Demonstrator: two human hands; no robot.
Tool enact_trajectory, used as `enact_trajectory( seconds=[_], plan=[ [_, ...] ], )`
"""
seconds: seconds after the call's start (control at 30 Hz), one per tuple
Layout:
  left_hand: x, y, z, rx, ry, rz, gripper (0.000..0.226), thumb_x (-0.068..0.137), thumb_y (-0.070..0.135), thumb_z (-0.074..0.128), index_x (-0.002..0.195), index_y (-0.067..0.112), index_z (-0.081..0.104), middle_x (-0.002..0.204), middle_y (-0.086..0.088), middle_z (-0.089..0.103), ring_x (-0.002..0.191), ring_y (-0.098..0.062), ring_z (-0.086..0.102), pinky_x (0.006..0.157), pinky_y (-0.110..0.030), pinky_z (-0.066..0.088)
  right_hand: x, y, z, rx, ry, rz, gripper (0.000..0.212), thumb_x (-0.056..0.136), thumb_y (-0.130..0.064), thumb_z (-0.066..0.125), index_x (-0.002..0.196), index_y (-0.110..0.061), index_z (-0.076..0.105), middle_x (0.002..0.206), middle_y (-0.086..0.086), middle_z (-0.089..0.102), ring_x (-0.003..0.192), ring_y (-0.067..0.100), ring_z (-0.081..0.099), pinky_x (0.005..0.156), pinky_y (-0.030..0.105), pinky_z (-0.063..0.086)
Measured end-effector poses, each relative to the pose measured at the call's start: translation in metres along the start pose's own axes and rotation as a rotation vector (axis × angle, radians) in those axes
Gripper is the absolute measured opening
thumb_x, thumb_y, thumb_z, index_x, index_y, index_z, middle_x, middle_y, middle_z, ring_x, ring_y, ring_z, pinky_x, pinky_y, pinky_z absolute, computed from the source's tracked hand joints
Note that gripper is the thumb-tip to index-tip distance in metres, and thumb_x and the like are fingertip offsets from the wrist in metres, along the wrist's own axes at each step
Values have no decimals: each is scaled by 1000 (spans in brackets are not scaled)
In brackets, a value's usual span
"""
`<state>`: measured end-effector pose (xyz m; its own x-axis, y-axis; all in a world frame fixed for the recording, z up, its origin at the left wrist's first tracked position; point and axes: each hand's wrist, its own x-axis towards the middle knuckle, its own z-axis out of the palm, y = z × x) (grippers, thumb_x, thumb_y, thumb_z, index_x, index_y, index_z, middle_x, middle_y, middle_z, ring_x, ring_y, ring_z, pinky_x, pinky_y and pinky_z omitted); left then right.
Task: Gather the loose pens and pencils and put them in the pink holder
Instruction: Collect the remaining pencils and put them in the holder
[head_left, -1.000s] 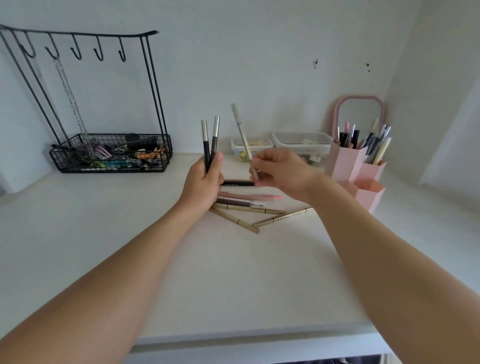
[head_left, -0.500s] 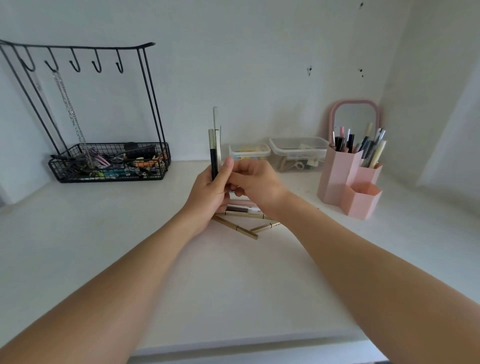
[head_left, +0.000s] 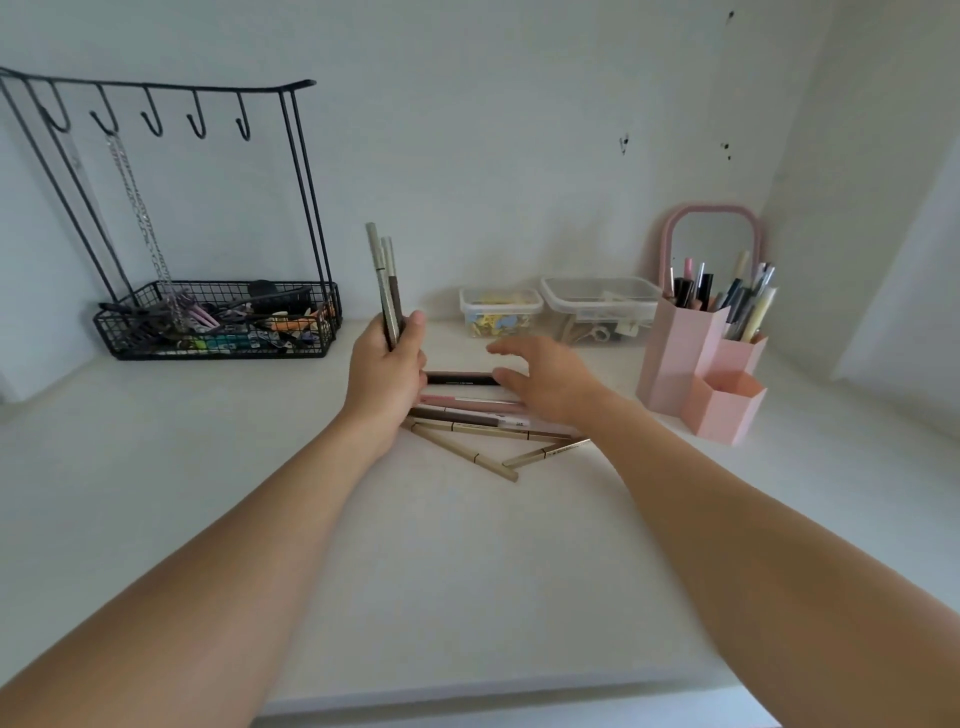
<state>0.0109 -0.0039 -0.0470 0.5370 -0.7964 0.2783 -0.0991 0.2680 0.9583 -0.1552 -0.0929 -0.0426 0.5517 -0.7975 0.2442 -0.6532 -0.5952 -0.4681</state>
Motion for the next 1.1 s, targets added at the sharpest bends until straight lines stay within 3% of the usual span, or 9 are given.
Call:
enact_trajectory(
  seconds=[0.07, 0.23, 0.37, 0.53, 0.7, 0.83, 1.0, 1.1],
  plan=[
    [1, 0, -1, -4, 17, -1, 26, 103, 39, 56, 87, 21, 49, 62, 2, 35, 50, -13, 30, 39, -21, 24, 1, 2, 5, -25, -24, 29, 34, 98, -30, 55, 130, -24, 64, 132, -3, 64, 120, 20, 58, 99, 31, 43],
    [1, 3, -3, -66, 49, -30, 43, 102, 51, 52, 75, 19, 40, 57, 4, 34, 42, -8, 28, 37, -18, 24, 8, -1, 5, -40, 60, 91, 16, 92, -21, 64, 96, -17, 78, 96, 1, 76, 90, 19, 68, 83, 33, 55],
    [4, 1, -2, -64, 68, -39, 38, 105, 39, 50, 76, 20, 37, 58, 3, 32, 44, -9, 25, 37, -18, 23, 10, 0, -3, 39, -34, 117, 12, 84, -21, 75, 91, -12, 80, 86, 2, 76, 81, 14, 68, 72, 24, 52],
    [6, -4, -2, -35, 67, -68, 28, 107, 34, 49, 85, 19, 40, 65, 1, 35, 48, -12, 29, 36, -18, 24, 6, 1, -11, 192, -56, 207, 14, 84, -22, 78, 92, -11, 80, 85, 7, 76, 74, 12, 65, 70, 23, 51],
    [7, -4, -1, -19, 54, -95, 27, 108, 34, 46, 86, 20, 41, 64, 3, 37, 45, -10, 29, 37, -19, 22, 6, -8, -23, 720, 148, 347, 21, 82, -23, 79, 98, -8, 78, 77, -6, 61, 69, 8, 49, 66, 21, 40],
    [5, 0, 1, -64, 18, -94, 31, 105, 42, 50, 83, 20, 44, 57, 7, 35, 41, -8, 27, 39, -22, 20, 1, -19, -24, 1044, 36, 217, 18, 87, -17, 74, 98, -3, 74, 71, 0, 53, 62, 10, 45, 58, 22, 39],
    [-2, 4, 3, -89, -97, -50, 47, 84, 62, 71, 79, 21, 49, 55, 8, 39, 41, -9, 27, 40, -22, 21, -8, -41, -7, 896, -82, 17, 13, 87, -16, 74, 91, -3, 74, 69, 2, 62, 61, 11, 54, 59, 23, 44],
    [-7, 5, 7, -78, -130, -13, 42, 80, 50, 80, 84, 16, 55, 60, 0, 57, 43, -14, 49, 42, -22, 36, -13, -51, 3, 866, -88, -27, 5, 87, -5, 72, 85, -1, 74, 67, 8, 61, 56, 11, 54, 54, 20, 44]
  ],
)
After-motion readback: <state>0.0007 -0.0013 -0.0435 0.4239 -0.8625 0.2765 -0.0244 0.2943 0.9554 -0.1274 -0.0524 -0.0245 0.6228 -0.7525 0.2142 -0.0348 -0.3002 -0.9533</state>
